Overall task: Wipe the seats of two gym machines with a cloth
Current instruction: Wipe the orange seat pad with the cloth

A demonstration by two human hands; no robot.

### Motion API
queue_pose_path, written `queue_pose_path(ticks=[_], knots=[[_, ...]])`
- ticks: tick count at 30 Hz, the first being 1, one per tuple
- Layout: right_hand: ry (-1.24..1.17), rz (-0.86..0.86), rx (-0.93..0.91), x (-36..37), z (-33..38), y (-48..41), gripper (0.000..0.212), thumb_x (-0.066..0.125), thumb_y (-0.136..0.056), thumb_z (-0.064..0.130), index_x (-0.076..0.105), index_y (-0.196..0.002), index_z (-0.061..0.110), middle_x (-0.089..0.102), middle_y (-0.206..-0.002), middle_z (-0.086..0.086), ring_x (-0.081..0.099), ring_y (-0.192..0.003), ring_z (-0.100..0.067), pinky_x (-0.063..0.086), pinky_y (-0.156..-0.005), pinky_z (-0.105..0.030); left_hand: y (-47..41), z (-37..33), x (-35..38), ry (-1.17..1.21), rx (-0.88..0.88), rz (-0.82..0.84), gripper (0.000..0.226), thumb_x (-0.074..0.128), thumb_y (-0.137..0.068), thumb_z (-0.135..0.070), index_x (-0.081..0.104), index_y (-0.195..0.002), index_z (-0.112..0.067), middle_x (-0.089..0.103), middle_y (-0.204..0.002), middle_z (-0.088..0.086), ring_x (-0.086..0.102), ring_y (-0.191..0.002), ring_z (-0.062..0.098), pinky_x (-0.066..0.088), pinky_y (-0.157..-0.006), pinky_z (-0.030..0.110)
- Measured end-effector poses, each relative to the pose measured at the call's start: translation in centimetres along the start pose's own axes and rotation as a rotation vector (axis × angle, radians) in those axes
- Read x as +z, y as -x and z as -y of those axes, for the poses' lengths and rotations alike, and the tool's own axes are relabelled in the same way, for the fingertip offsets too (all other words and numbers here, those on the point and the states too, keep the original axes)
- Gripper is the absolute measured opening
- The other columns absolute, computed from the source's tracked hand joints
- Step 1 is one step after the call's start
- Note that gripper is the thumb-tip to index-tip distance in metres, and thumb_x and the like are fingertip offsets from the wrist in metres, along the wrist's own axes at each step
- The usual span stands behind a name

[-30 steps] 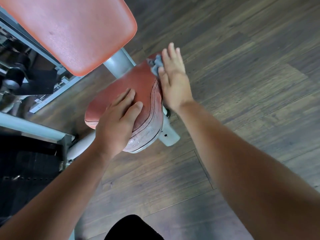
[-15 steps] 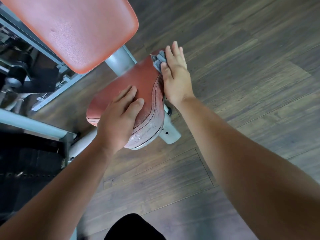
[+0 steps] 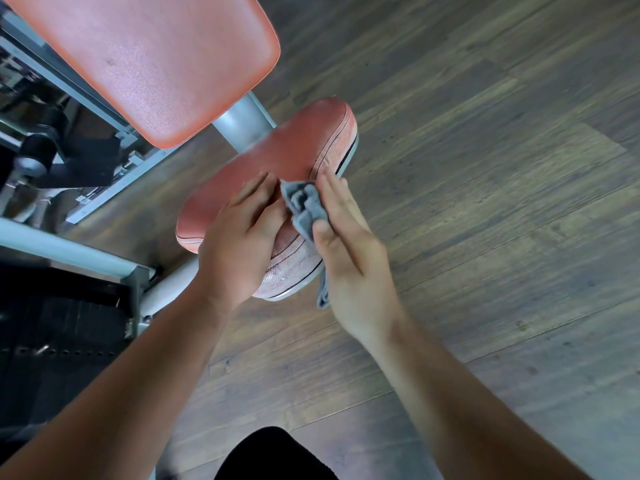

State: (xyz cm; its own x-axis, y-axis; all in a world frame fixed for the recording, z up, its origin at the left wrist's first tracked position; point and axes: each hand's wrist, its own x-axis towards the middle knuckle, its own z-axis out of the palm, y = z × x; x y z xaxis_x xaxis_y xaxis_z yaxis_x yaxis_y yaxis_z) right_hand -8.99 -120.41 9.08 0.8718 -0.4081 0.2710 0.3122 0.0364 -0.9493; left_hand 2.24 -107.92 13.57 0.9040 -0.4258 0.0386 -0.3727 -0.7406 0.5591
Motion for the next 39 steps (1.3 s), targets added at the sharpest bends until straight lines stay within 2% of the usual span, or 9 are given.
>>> queue_pose_path(ticks=[2, 6, 10, 15, 21, 29, 32, 35, 39], knots=[[0.052, -0.004, -0.040, -0.4, -0.5, -0.4, 0.051, 0.040, -0.106, 0.023, 0.040, -0.155, 0.008, 0.032, -0.166, -0.003, 0.024, -0.156, -0.010, 0.021, -0.129, -0.038, 0.2, -0.1, 0.0, -0.011, 0.003, -0.016, 0.064, 0.042, -0.090, -0.063, 0.059, -0.145, -0.035, 0.049, -0.157, -0.021, 0.038, -0.150, 0.003, 0.028, -0.126, 0.045], [0.058, -0.039, 0.092, -0.5, -1.1, -5.1, 0.052, 0.041, -0.103, 0.025, 0.044, -0.152, 0.006, 0.034, -0.165, -0.005, 0.026, -0.155, -0.012, 0.021, -0.128, -0.037, 0.7, -0.6, 0.2, 0.042, -0.047, -0.074, 0.076, 0.048, -0.082, -0.067, 0.055, -0.150, -0.034, 0.045, -0.160, -0.021, 0.035, -0.151, -0.002, 0.023, -0.129, 0.040], [0.036, -0.056, 0.046, 0.6, 0.4, 1.1, 0.053, 0.040, -0.105, 0.023, 0.038, -0.156, 0.007, 0.035, -0.165, -0.002, 0.025, -0.155, -0.010, 0.022, -0.128, -0.036, 0.3, -0.4, 0.1, 0.019, -0.024, -0.036, 0.074, 0.044, -0.084, -0.066, 0.057, -0.149, -0.032, 0.047, -0.159, -0.019, 0.036, -0.151, 0.000, 0.027, -0.127, 0.042], [0.097, -0.030, 0.116, -0.9, -1.6, -4.7, 0.055, 0.037, -0.105, 0.028, 0.036, -0.157, 0.009, 0.029, -0.167, -0.003, 0.023, -0.156, -0.011, 0.015, -0.125, -0.020, 0.8, -0.9, 0.2, 0.039, -0.056, -0.088, 0.075, 0.049, -0.082, -0.066, 0.057, -0.148, -0.032, 0.047, -0.158, -0.021, 0.036, -0.150, -0.002, 0.024, -0.129, 0.039], [-0.090, -0.029, 0.113, 0.0, -0.4, 0.7, 0.056, 0.041, -0.104, 0.022, 0.034, -0.158, 0.010, 0.035, -0.165, 0.001, 0.026, -0.154, -0.005, 0.020, -0.128, -0.030, 0.7, -0.8, 0.3, 0.008, -0.047, -0.087, 0.075, 0.048, -0.083, -0.065, 0.057, -0.149, -0.030, 0.047, -0.159, -0.018, 0.036, -0.150, -0.002, 0.023, -0.129, 0.038], [0.133, 0.058, 0.125, -1.0, -0.3, -2.9, 0.054, 0.053, -0.104, 0.026, 0.042, -0.154, 0.011, 0.040, -0.162, -0.002, 0.031, -0.152, -0.009, 0.020, -0.124, -0.020, 0.2, 0.2, 0.4, -0.022, -0.019, -0.048, 0.069, 0.046, -0.090, -0.063, 0.054, -0.151, -0.032, 0.047, -0.160, -0.020, 0.037, -0.151, 0.004, 0.026, -0.128, 0.044], [0.112, 0.012, 0.121, -1.3, 0.6, -0.5, 0.055, 0.061, -0.098, 0.031, 0.049, -0.150, 0.021, 0.055, -0.150, 0.008, 0.049, -0.138, -0.001, 0.039, -0.114, -0.018, 0.7, -1.2, 0.1, -0.086, -0.073, -0.069, 0.075, 0.041, -0.086, -0.068, 0.056, -0.149, -0.031, 0.046, -0.161, -0.017, 0.040, -0.151, 0.011, 0.029, -0.126, 0.045], [0.096, -0.043, 0.164, -1.9, 2.1, -0.6, 0.044, 0.066, -0.095, 0.024, 0.062, -0.139, 0.030, 0.069, -0.124, 0.017, 0.062, -0.102, 0.018, 0.050, -0.082, -0.004, 1.7, -2.8, -0.5, -0.143, -0.094, -0.056, 0.069, 0.046, -0.092, -0.065, 0.055, -0.150, -0.029, 0.044, -0.163, -0.012, 0.040, -0.151, 0.016, 0.029, -0.126, 0.041], [0.213, -0.024, 0.186, -3.3, 4.5, -1.7, 0.035, 0.067, -0.093, 0.024, 0.069, -0.128, 0.032, 0.075, -0.103, 0.018, 0.068, -0.094, 0.008, 0.053, -0.088, -0.015, 3.0, -5.3, -1.3, -0.245, -0.130, -0.102, 0.043, 0.056, -0.102, -0.045, 0.063, -0.140, -0.026, 0.060, -0.149, 0.000, 0.054, -0.136, 0.026, 0.044, -0.110, 0.036]])
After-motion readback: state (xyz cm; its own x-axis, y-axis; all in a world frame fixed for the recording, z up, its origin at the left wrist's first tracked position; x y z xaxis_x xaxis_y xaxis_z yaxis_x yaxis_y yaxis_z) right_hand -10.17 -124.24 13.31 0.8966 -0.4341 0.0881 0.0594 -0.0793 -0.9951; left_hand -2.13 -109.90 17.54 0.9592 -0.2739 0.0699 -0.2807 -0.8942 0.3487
